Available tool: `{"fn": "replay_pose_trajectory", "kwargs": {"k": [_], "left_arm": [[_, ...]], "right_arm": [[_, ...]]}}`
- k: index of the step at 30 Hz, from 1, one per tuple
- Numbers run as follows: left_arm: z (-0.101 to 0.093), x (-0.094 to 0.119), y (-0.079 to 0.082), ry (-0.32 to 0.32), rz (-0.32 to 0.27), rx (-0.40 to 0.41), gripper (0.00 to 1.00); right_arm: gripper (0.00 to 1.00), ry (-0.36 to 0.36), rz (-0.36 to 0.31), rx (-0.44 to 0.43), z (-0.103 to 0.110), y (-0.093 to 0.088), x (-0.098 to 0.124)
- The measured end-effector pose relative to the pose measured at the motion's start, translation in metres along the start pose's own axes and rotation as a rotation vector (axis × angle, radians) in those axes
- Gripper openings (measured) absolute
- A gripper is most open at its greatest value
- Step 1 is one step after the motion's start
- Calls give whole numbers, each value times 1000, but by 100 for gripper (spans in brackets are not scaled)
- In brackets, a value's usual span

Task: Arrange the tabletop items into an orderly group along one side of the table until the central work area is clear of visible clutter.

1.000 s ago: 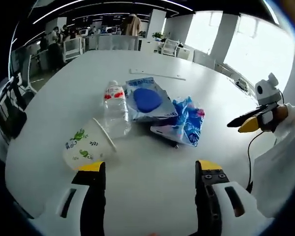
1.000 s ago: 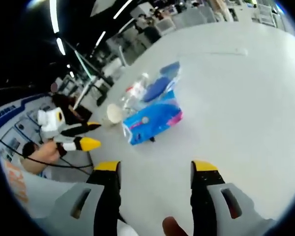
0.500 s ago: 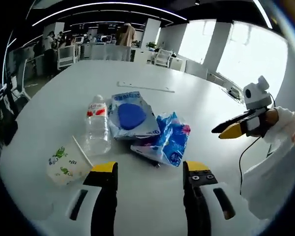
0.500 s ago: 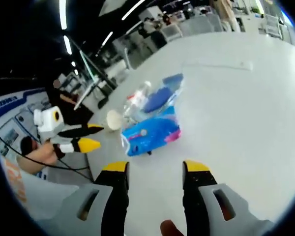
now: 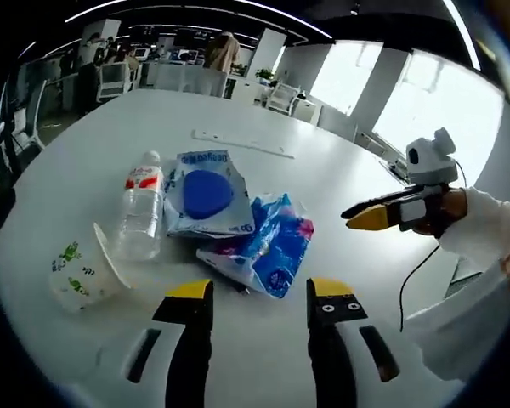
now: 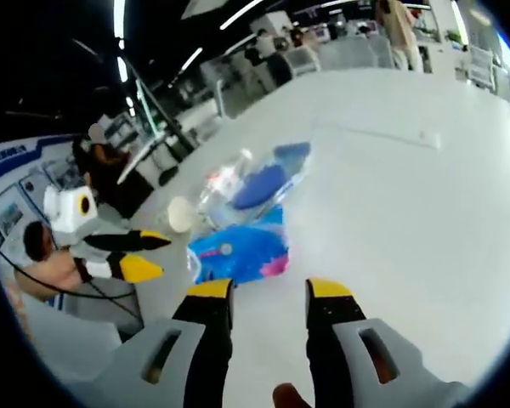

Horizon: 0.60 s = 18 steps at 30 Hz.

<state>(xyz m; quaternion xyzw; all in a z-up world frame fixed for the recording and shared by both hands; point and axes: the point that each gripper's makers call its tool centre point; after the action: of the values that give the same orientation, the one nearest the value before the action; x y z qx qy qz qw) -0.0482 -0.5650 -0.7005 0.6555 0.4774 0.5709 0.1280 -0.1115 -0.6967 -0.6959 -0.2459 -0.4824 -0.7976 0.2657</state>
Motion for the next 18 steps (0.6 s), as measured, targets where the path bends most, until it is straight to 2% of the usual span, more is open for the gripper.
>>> {"fn": "replay_pose_trajectory", "kwargs": {"k": [6, 10, 14, 16, 18], "left_arm": [[-3, -6, -8, -2, 32, -8, 37], [-2, -10, -16, 16, 62, -4, 35], [-2, -11, -13, 20, 41, 34, 28], [0, -12, -15, 28, 58, 38, 25], [0, -15, -15, 23, 62, 47, 26]], "right_arm": [[27, -4, 21, 47, -2, 2, -10], [26, -22, 52, 81, -6, -7, -21], [26, -18, 49, 54, -7, -6, -27], [26, -17, 45, 33, -7, -5, -28], [26, -22, 40, 15, -9, -3, -30]]}}
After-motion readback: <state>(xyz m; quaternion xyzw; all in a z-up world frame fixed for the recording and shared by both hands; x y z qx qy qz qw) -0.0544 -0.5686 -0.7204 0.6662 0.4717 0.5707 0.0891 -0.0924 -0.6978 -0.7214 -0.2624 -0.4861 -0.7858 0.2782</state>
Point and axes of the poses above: the point that each gripper's makers call its tool centre point, and the gripper's own axes: x roughly backward along the fingers, z roughly to its left, y roughly out of its top, and after that the axes turned 1 degree about -x, right-handed
